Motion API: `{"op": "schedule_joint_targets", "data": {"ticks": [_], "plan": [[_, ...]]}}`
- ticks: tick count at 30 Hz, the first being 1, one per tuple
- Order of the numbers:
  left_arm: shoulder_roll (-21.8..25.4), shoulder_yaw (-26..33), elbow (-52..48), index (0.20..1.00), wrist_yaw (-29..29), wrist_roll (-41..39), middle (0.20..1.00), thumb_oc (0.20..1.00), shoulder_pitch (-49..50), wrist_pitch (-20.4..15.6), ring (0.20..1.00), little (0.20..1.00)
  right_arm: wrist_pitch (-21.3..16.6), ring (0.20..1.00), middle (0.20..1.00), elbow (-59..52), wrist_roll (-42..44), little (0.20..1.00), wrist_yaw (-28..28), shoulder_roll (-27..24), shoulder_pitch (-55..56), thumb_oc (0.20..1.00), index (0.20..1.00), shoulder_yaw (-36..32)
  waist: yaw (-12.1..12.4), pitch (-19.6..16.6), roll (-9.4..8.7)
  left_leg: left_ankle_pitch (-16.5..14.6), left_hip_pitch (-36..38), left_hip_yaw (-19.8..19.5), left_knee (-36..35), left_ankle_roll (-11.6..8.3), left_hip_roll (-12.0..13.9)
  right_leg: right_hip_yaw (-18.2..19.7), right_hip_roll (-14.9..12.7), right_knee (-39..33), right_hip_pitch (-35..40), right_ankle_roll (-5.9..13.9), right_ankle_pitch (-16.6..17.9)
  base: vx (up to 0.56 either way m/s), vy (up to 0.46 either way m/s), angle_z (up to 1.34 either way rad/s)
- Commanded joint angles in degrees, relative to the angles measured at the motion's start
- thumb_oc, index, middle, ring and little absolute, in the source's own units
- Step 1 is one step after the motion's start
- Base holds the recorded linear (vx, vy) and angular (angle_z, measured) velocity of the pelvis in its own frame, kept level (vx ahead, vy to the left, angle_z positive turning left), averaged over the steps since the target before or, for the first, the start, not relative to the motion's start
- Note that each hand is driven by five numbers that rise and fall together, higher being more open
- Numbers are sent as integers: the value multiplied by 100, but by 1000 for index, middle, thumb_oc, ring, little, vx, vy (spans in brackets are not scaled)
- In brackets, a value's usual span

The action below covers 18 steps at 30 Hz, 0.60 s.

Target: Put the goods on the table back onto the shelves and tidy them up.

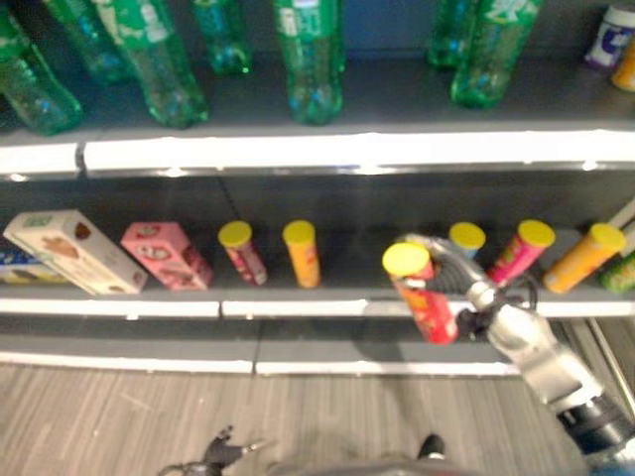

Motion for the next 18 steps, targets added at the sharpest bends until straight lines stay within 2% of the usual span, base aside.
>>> {"op": "schedule_joint_targets", "data": {"ticks": [1,8,18], "plan": [[237,-188,-86,1000,230,-28,1000,1000,-232,-14,1000,1000,-166,200,200,-239,-147,200,-612,276,-623,200,200,-178,49,158,-73,-312,-46,8,22,263,-146,140,-356,746,148,89,-1045,3,28,23],[183,-401,-167,1000,553,-109,1000,1000,-187,-40,1000,1000,-78,200,200,-20,-341,200,-1507,681,-879,200,200,-155,192,369,84,-240,-296,-168,31,297,-186,27,-494,880,-37,133,-1018,-33,42,22],[365,-814,-524,1000,832,-324,1000,1000,-558,-183,1000,1000,111,200,200,438,-602,200,-2479,822,-2035,200,200,-191,452,1052,327,-41,-993,-430,132,348,-158,-30,-781,1484,-816,144,-1067,-95,19,17]]}}
